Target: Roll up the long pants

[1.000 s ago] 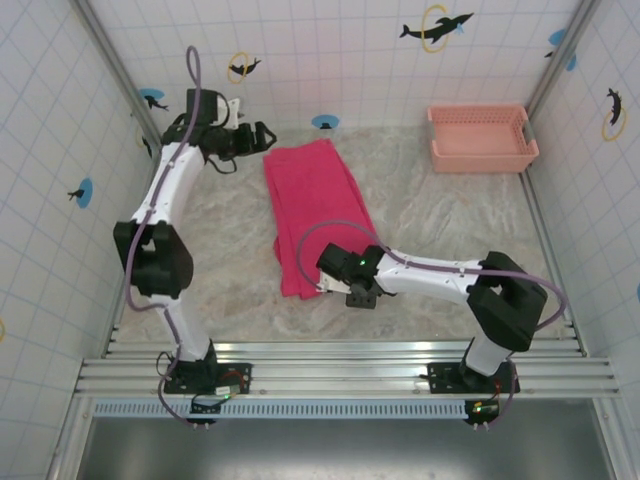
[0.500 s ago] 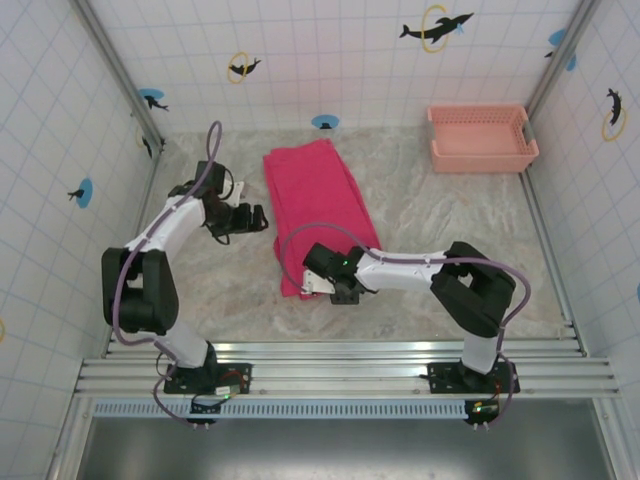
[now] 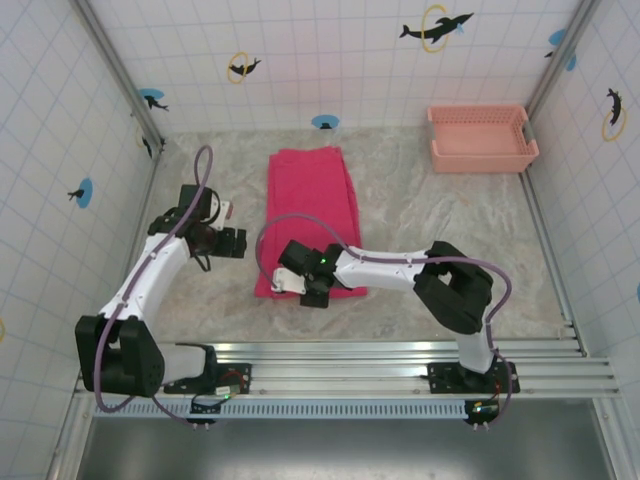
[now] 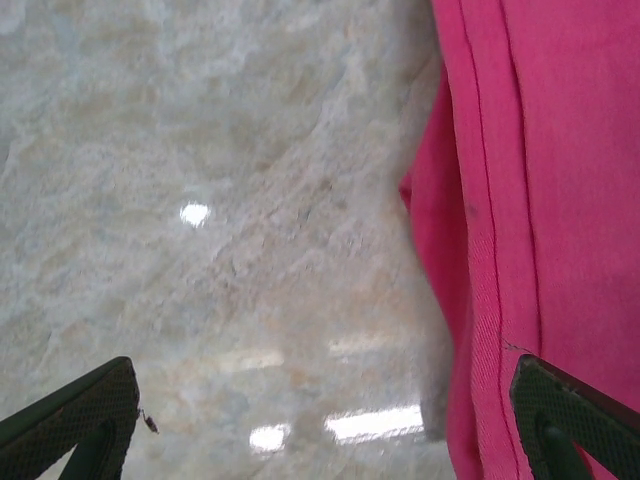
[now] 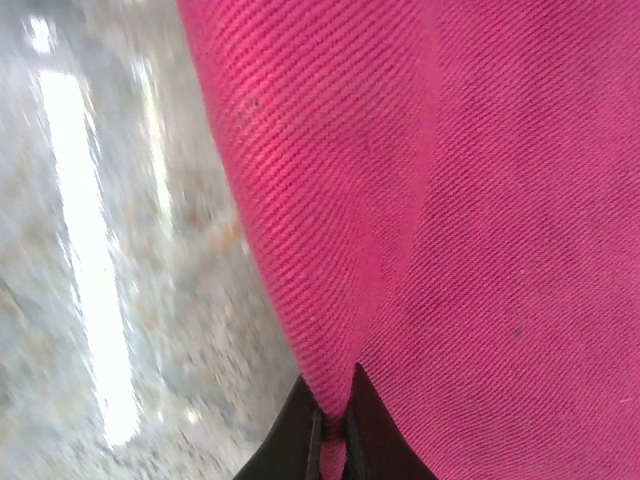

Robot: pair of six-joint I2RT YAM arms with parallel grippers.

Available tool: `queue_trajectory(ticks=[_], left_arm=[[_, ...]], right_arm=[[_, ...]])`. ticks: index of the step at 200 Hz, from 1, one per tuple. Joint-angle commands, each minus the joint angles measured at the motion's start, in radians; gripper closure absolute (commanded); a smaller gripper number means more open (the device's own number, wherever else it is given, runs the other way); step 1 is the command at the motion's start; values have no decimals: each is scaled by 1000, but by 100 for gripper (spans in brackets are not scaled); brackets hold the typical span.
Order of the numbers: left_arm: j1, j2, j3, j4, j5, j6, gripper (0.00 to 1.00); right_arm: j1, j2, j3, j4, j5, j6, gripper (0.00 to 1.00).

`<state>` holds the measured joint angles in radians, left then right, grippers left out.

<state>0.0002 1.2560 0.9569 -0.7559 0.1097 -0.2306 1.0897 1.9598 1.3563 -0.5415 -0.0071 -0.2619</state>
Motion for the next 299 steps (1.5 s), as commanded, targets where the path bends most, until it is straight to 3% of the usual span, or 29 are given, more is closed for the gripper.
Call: queue_trajectory(ticks=[1,34,59,76,143,207,299], left_arm=[[0,-56,-6,-64,-34,45,3],[0,-105,-15,-84,-32,80,2],[0,-106,-11,-84,17,74,2],[-6,-94,-6,-70,59,69,3],[-75,-26,1,-29,58,17,2],[-92,19,68,-56,21,25,2],[-144,126,-13,19,98,-57,3]], right_arm=[[4,45,109,-54,-119,58,93],[-42,142,335,-233,-258,54,97],[-101,238,547,-424,-428,42,96],[-131,304,676,-525,-475,26,96],[-259,480,884,-576,-734,83,92],[-266,632,1037,-563,-758,114,92],[-295,693,1090,-447,-716,215,92]])
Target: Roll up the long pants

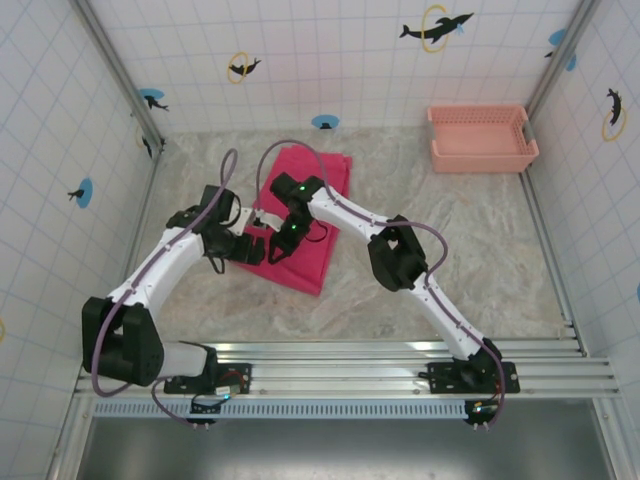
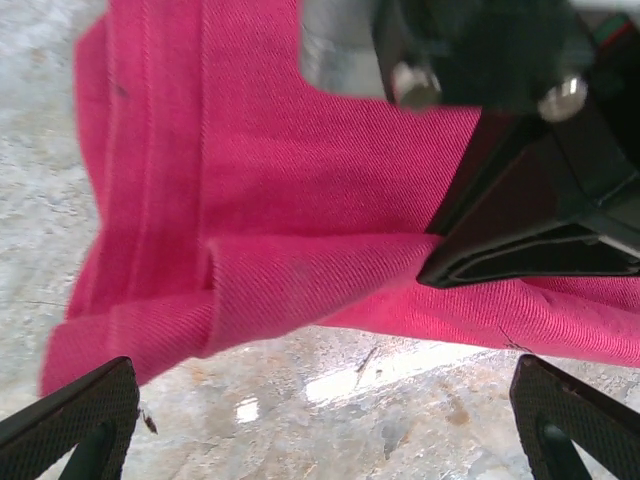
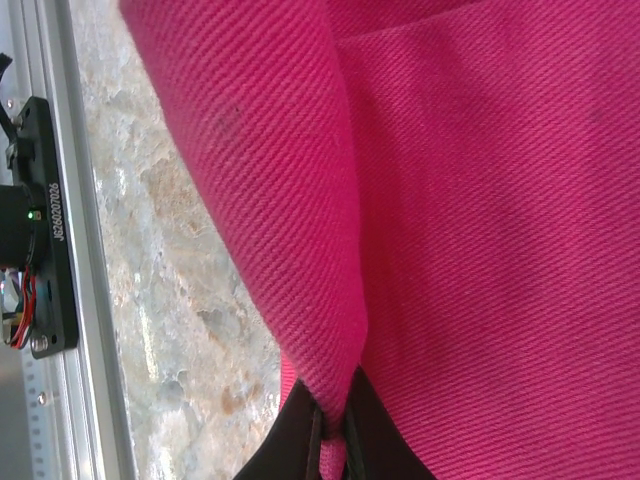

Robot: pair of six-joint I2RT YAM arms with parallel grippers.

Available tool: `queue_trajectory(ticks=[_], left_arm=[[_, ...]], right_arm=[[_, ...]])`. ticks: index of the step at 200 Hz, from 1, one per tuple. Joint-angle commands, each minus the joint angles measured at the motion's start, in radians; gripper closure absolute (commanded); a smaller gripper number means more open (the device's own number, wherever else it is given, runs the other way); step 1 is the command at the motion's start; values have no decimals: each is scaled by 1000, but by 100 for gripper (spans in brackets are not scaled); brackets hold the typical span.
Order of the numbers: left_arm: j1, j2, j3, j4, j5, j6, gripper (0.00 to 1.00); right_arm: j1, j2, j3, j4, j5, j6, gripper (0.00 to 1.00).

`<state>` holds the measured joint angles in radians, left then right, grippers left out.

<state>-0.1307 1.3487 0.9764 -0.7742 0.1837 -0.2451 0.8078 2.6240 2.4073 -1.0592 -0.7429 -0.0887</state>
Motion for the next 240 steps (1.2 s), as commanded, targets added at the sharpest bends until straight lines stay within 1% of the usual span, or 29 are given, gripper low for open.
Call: queue_trajectory(ticks=[1,37,51,103,112,128,142,157,169,193,201,205,215,232,240], left_arm=[[-13,35,-33,39,24,-44,3],[-13,134,-16,92,46,-66,3],[-14,180,6,109,46,-71,3],[-14,350,148,127,40,-104,3],[-14,379,164,132,32,-118,3],[-14,450,205,116,12,-135,3],[-13,504,226,108,10,-148,3],[-13,543,235,112,-1,-163,3],[-9,568,238,121,-10,-167,3],[-2,614,262,112,-18,-172,3],[-2,622,272,110,-24,-170,3],[-1,626,279,109,-24,-169,3],[0,641,301,97,-24,-173,3],[2,660,329,83,-21,-173,3],[4,668,340,79,-23,-171,3]], right_arm=[[-14,29,39,73,21,43,92],[-23,40,43,122,22,88,92],[-24,45,50,135,-4,98,92],[-27,61,51,136,-5,121,91],[-27,60,49,137,0,124,87],[-30,47,39,139,37,131,77],[-33,16,19,148,86,130,63],[-40,-34,-23,174,141,139,53],[-49,-74,-49,186,179,141,47],[-63,-169,-114,208,262,135,40],[-65,-198,-140,216,265,127,38],[-65,-213,-150,219,268,123,37],[-63,-251,-178,224,326,121,37],[-61,-315,-234,247,367,111,37],[-61,-337,-262,255,362,102,36]])
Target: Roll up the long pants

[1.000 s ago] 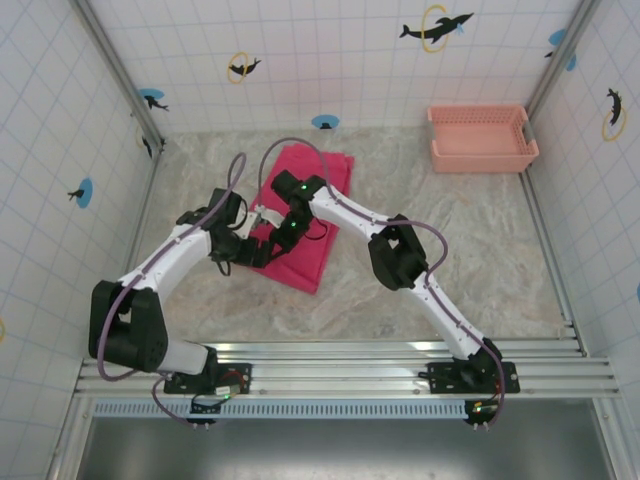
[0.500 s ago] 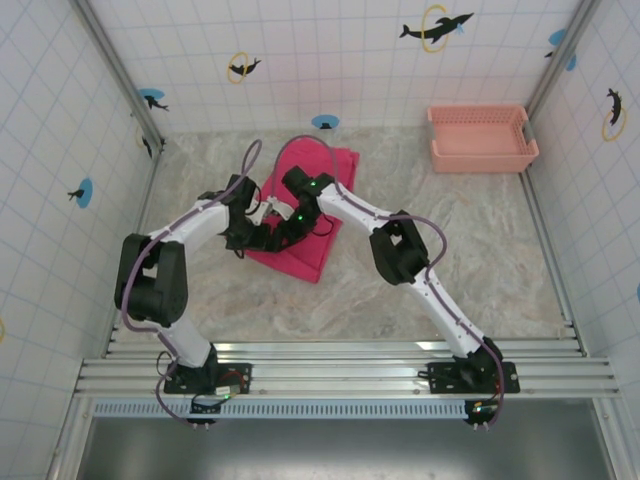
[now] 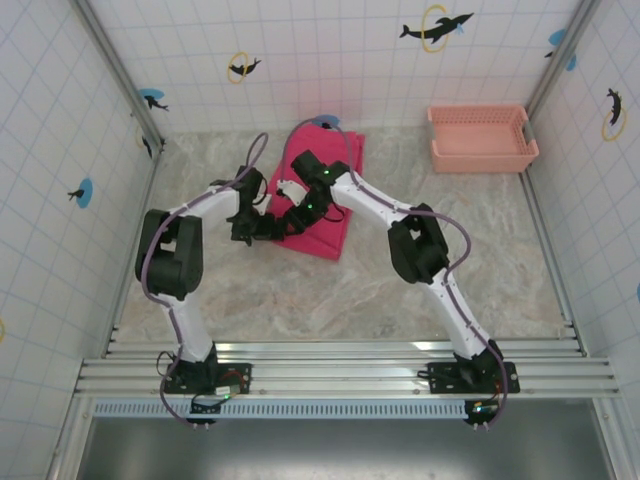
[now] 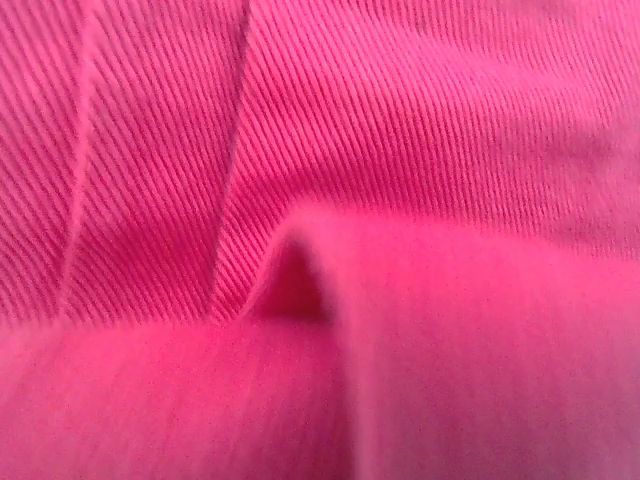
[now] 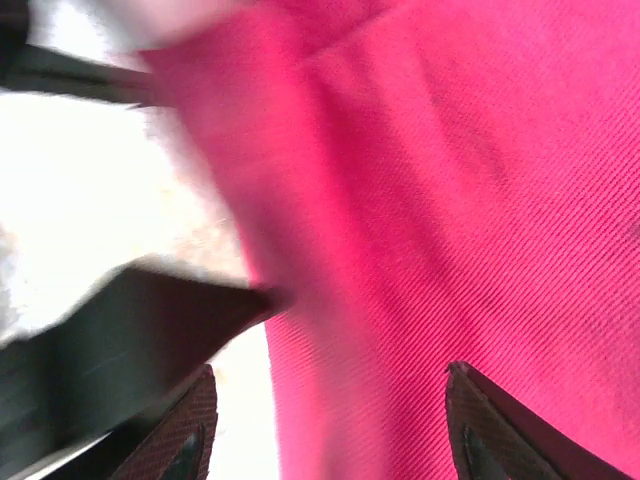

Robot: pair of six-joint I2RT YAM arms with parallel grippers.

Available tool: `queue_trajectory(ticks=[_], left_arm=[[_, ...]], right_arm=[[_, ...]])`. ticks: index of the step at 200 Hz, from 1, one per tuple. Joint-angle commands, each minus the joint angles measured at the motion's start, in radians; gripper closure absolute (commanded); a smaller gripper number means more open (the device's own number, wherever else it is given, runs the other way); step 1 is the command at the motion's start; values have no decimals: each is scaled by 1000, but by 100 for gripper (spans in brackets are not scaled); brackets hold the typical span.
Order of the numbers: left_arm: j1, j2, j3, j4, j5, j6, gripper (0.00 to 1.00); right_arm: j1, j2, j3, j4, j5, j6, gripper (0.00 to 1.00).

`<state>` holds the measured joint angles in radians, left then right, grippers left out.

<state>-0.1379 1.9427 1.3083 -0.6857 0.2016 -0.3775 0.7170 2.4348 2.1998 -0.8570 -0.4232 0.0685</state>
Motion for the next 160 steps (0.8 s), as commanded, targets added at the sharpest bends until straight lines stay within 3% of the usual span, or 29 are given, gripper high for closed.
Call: queue_trajectory(ticks=[1,35,81,119,160], left_arm=[[11,75,9,-11,-40,-39,3],[11,97,43,-32,-38,-32,3],[11,113,66,-53,-30,-25,3],[11,122,66,-66,-27,-19,3],[11,128,101,-77,-18,-10,3]], right_arm=[[30,-157,-56,53,42,-56,36],[40,-265,-163,50,99,-130,37],[130,-459,-499,138,260,-370,39],[206,-468,-654,228,407,-483,39],[246,-456,-794,459,588,-534,40]])
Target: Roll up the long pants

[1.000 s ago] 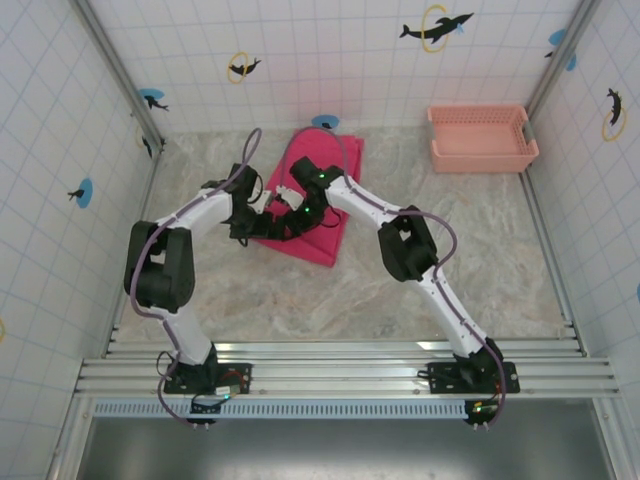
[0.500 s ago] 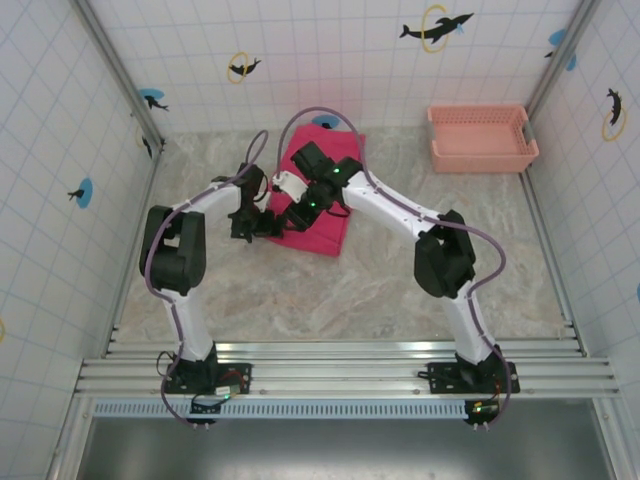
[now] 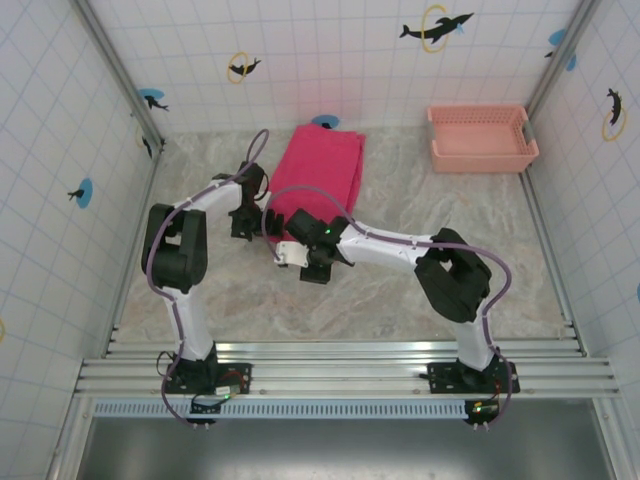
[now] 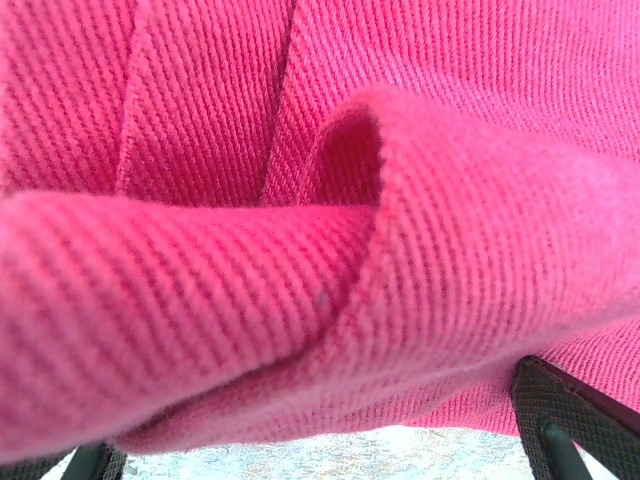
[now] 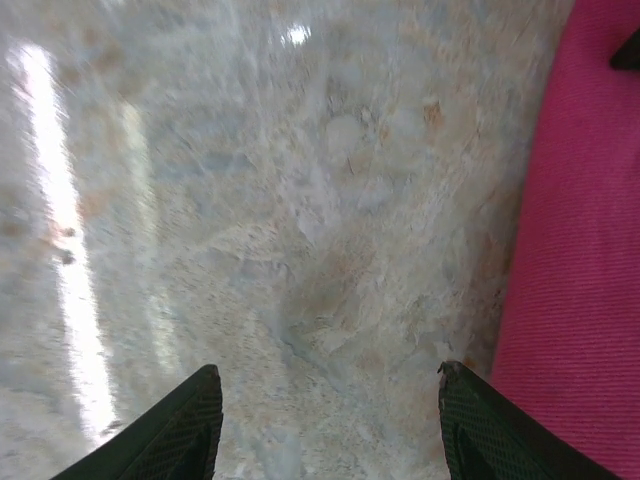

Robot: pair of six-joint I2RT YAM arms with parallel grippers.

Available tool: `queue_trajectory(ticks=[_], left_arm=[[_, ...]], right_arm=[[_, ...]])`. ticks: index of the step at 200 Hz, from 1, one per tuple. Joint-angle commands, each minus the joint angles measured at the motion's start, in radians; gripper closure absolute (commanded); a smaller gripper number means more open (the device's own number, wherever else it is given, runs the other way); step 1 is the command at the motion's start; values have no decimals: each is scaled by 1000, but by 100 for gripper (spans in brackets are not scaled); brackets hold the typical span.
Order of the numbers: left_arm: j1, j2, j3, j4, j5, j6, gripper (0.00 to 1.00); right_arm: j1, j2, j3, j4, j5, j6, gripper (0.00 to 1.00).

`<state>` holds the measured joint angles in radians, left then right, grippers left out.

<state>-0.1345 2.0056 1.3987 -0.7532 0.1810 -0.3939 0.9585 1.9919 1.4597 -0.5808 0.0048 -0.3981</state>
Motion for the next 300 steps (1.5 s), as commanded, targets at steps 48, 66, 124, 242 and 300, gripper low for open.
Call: queue_trajectory(ticks=[48,66,124,242,300], left_arm=[[8,73,21,-21,7,15,3],[8,74,22,-24,10,18,3],[9,92,48,-50,24,41,3],[21,74,23,-55,88,85,3],[44,-95,106,-153,-13,162,3]], right_arm=[[22,68,-76,327,288,-143,40],[32,113,-61,349,327,-175,40],[69,232,-146,584,544,-340,49],[44,279,-4,333,455,-255,98],[-46,184,220,-150,-123,-61,98]])
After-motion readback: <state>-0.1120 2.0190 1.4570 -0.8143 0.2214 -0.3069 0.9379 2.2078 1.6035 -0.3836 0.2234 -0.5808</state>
